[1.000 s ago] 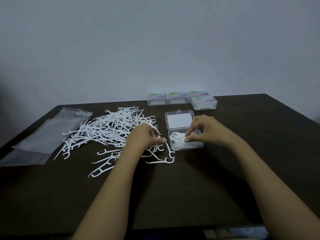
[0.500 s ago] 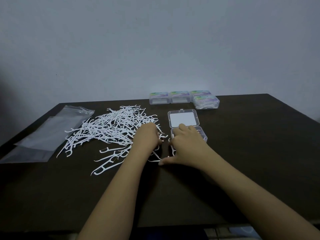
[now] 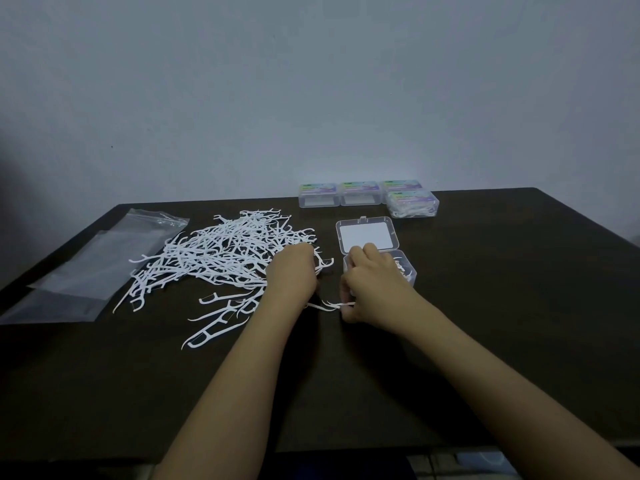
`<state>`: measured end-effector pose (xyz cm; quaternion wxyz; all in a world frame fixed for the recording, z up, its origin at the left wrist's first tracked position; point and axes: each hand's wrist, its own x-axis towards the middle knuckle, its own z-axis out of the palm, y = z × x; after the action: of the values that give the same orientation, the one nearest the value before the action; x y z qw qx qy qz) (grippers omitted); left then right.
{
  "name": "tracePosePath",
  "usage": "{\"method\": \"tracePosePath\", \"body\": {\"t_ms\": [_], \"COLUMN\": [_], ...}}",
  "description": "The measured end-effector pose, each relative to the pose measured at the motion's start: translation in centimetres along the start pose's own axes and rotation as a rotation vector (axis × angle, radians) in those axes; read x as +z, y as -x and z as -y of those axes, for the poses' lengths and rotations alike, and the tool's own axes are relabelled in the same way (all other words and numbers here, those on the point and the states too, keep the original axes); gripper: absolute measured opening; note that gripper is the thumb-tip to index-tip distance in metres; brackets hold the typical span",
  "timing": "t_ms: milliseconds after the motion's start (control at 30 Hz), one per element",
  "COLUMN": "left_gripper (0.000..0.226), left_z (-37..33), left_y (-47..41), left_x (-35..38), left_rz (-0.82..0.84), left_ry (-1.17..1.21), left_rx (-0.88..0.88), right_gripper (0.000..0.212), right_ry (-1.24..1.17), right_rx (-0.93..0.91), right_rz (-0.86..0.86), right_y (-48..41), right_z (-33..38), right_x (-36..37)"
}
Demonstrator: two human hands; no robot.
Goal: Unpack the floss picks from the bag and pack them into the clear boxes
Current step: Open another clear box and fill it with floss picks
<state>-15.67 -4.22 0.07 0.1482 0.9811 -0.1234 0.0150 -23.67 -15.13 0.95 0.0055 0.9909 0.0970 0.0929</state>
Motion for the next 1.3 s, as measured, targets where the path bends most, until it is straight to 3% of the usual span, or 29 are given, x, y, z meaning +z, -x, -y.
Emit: {"method": "tracePosePath", "body": {"t_ms": [233, 400, 500, 633, 733, 800, 900, 967, 1133, 1300], "left_gripper": [0.021, 0.015, 0.017, 0.016, 0.019, 0.019, 0.017, 0.016, 0.019, 0.022], "left_z": [-0.4, -0.4, 0.0, 0.3, 0.3, 0.0, -0.6, -1.3, -3.4, -4.5], "left_y": [0.1, 0.0, -0.1, -0.1, -0.1, -0.2, 0.0, 0.3, 1.0, 0.8], "left_x": [-0.2, -0.8, -1.0, -1.3, -1.5, -1.5, -1.4, -1.2, 0.4, 1.6], "left_rz": [-0.024, -0.068, -0.124, -0.207, -0.264, -0.275, -0.275, -0.271, -0.208, -0.180], "left_ry": [0.019, 0.095, 0.215, 0.431, 0.561, 0.655, 0.792, 0.859, 0.820, 0.662], "left_rx": [0.021, 0.024, 0.079, 0.145, 0.144, 0.148, 0.170, 0.205, 0.366, 0.463], "right_gripper": [0.033, 0.029, 0.019, 0.004, 0.008, 0.006, 0.019, 0.021, 0.019, 0.021], "right_ry": [0.122, 0.061, -0.170, -0.608, -0.551, -0.440, -0.282, -0.282, -0.458, -0.528], "right_rx": [-0.050, -0.085, -0.039, 0.123, 0.185, 0.165, 0.131, 0.149, 0.286, 0.343], "right_rz": [0.034, 0.031, -0.065, -0.327, -0.422, -0.369, -0.171, -0.120, -0.271, -0.261], "right_y": [-0.3, -0.3, -0.2, -0.4, -0.4, -0.3, -0.6, -0.8, -0.9, -0.6], "right_z": [0.2, -0.4, -1.7, -5.0, -7.0, -7.6, -7.9, -8.0, -9.1, -9.4], "right_x": [0.1, 0.4, -0.1, -1.6, -1.9, -1.7, -1.2, -1.1, -0.7, -0.9]}}
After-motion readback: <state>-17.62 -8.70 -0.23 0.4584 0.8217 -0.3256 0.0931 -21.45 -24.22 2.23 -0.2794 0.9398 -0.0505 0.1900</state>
